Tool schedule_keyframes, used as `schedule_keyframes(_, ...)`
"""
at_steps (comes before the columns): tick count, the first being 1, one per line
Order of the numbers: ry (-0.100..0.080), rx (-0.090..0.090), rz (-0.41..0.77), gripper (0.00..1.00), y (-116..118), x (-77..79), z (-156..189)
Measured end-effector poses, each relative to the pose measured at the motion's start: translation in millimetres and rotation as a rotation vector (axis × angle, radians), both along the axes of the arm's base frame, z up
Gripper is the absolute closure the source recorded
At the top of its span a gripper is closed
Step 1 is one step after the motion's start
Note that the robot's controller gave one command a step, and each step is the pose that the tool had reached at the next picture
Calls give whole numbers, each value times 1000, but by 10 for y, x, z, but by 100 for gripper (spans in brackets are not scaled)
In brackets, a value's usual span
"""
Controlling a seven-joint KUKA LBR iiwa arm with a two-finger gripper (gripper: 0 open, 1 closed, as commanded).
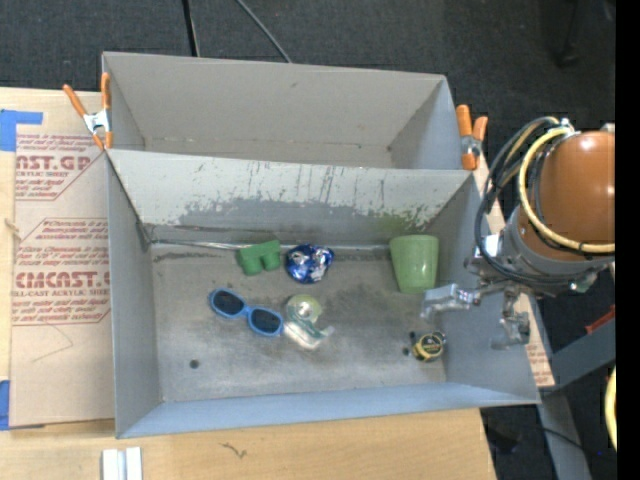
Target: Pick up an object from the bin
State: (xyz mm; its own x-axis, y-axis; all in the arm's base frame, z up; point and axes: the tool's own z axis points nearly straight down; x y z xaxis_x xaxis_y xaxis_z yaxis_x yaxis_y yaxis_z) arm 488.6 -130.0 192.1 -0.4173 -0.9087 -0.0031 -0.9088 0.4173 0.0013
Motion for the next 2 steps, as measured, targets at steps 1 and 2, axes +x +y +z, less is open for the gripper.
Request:
schedule_keyframes(1, 6, 1, -185, 0, 25, 159, -980)
schedule_keyframes(2, 3, 5, -122, 0, 65, 232, -1229)
